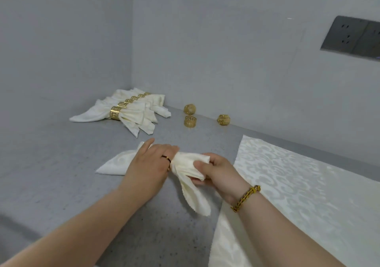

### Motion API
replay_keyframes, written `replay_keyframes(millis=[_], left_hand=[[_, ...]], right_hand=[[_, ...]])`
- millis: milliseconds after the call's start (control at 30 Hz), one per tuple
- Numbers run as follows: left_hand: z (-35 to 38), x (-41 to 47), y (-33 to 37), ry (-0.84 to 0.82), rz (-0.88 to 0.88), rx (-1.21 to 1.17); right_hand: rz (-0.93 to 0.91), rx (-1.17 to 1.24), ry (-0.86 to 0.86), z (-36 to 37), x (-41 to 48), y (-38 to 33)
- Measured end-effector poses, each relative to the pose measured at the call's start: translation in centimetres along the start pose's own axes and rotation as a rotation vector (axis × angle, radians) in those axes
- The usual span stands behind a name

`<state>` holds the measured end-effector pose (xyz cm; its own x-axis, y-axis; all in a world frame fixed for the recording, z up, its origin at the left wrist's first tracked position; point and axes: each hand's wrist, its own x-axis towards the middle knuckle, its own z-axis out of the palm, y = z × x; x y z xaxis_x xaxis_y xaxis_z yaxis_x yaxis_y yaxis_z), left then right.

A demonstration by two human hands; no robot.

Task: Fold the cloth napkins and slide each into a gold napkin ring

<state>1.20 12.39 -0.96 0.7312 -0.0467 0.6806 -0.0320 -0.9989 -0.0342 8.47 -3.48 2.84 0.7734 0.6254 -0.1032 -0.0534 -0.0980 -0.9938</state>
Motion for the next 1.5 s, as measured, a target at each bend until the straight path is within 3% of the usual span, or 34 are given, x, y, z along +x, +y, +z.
replay_keyframes(millis=[233, 467, 533, 633, 800, 1300, 1500], left_hand=[[-0.3, -0.5, -11.7, 0.003, -0.178, 0.206], [1.5, 0.1, -19.0, -0.013, -0.256, 0.308], [2.1, 1.0, -19.6, -0.059, -0.305, 0.268], [3.6, 2.1, -20.8, -0.110, -0.520, 0.099], [4.6, 2.8, -22.7, -0.048, -0.682, -0.095], [3.2, 2.3, -21.8, -0.017, -0.801, -0.184], [1.2, 2.6, -18.1, 0.004, -0.718, -0.142]], right_hand=[[-0.098, -0.303, -0.014, 9.1, 9.2, -0.5], [-0.208, -0.410, -0.043, 14.7, 16.0, -0.1], [-0.218, -0.493, -0.017, 15.2, 17.5, -0.1], [-0.207, -0.613, 0.034, 15.8, 20.2, 0.0], [-0.245, -0.662, 0.040, 16.7, 22.7, 1.0], [-0.257, -0.358, 0.119, 15.9, 21.8, 1.0], [-0.293, -0.597, 0.082, 11.7, 16.3, 0.8]])
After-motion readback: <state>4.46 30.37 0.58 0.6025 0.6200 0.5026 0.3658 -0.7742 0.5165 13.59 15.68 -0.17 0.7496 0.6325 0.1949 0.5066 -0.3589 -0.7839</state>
